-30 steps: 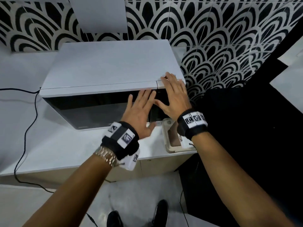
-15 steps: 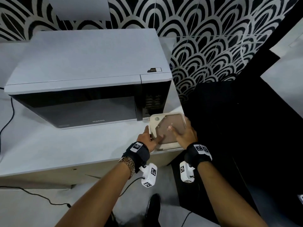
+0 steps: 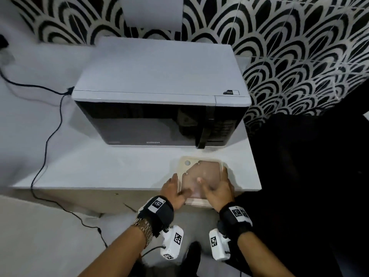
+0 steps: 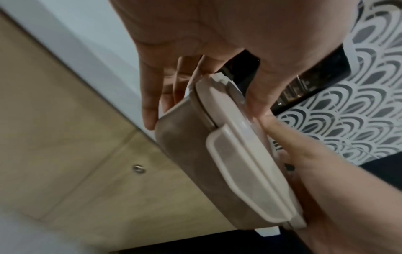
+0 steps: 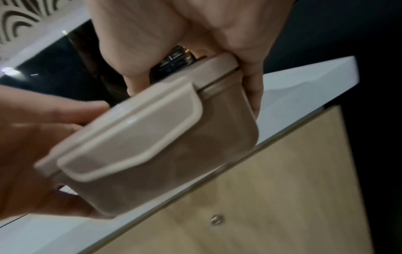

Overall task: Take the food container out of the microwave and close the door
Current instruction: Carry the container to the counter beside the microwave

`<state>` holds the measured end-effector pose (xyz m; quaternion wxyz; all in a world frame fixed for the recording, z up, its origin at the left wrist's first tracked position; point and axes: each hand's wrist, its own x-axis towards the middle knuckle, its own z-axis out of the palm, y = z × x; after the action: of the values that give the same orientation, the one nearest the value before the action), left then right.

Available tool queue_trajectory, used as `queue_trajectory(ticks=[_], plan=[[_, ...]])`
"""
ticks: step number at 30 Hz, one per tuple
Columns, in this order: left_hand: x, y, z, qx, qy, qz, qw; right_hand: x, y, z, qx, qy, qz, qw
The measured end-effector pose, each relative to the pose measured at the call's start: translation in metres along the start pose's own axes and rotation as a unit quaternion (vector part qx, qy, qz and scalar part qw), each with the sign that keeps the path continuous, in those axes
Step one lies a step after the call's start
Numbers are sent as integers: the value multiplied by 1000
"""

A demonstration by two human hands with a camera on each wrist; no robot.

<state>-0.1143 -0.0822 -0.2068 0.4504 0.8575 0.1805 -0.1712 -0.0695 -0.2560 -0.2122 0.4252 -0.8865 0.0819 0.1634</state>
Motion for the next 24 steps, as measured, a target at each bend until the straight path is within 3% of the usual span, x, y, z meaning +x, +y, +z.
queue_trajectory(ticks=[4, 11, 16, 24], plan=[[-18, -58, -53, -23, 21, -18, 999, -21, -41, 56, -8, -50, -36, 998], [-61, -131, -190, 1, 102, -30, 994, -48, -138, 178, -36, -146, -93, 984], [-78, -192, -261, -25, 137, -78, 987, -65, -191, 259, -57, -196, -130, 970], [-34, -230, -326, -1, 145, -113, 983, -44, -253, 321, -73, -203, -135, 967]])
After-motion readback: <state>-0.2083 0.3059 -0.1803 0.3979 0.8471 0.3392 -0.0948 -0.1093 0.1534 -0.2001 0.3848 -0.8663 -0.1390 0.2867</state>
